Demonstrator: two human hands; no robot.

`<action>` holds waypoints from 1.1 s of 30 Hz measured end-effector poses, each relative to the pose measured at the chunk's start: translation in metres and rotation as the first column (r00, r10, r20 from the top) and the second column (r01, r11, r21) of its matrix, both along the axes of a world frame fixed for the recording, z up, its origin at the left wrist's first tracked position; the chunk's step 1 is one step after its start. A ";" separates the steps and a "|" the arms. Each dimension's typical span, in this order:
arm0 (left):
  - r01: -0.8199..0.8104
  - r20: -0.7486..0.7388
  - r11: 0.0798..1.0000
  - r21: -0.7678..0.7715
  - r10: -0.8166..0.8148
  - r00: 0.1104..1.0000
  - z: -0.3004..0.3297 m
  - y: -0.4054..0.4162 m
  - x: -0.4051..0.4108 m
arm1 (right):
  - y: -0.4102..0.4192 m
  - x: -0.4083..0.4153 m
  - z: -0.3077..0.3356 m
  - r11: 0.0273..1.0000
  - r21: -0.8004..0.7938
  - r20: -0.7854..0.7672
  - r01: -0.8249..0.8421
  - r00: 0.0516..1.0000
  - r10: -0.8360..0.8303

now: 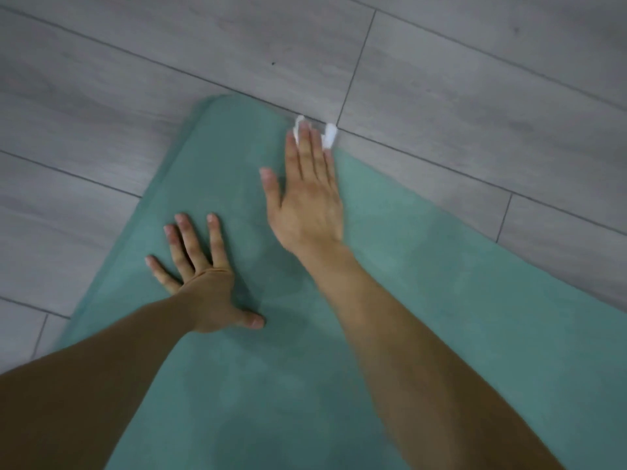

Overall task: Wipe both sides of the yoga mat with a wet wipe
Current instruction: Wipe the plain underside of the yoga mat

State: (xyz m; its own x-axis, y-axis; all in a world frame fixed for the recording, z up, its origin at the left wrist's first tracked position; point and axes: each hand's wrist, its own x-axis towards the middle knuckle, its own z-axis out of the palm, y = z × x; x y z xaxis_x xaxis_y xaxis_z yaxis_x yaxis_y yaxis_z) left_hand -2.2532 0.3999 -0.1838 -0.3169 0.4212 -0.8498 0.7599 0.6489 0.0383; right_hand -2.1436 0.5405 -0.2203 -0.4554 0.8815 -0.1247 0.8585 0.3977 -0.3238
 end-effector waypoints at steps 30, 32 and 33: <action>0.016 0.069 1.000 -0.006 -0.016 0.997 0.009 0.002 -0.005 | -0.016 -0.069 -0.004 0.993 -0.033 -0.039 -0.111 0.993 0.110; 0.011 0.063 1.000 -0.008 -0.010 0.998 0.009 0.004 -0.005 | -0.010 -0.071 -0.004 0.976 0.001 -0.029 -0.220 0.975 0.220; 0.007 0.058 1.000 0.002 -0.007 0.998 0.009 0.003 -0.005 | -0.010 -0.053 -0.004 0.970 0.010 -0.025 -0.242 0.970 0.243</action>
State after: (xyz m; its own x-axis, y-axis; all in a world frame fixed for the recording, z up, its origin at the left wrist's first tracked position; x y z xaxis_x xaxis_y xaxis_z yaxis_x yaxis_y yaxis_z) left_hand -2.2578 0.4032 -0.1746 -0.2639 0.4250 -0.8659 0.7611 0.6432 0.0837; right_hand -2.1970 0.5303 -0.2246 -0.6587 0.7452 -0.1043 0.7276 0.5954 -0.3408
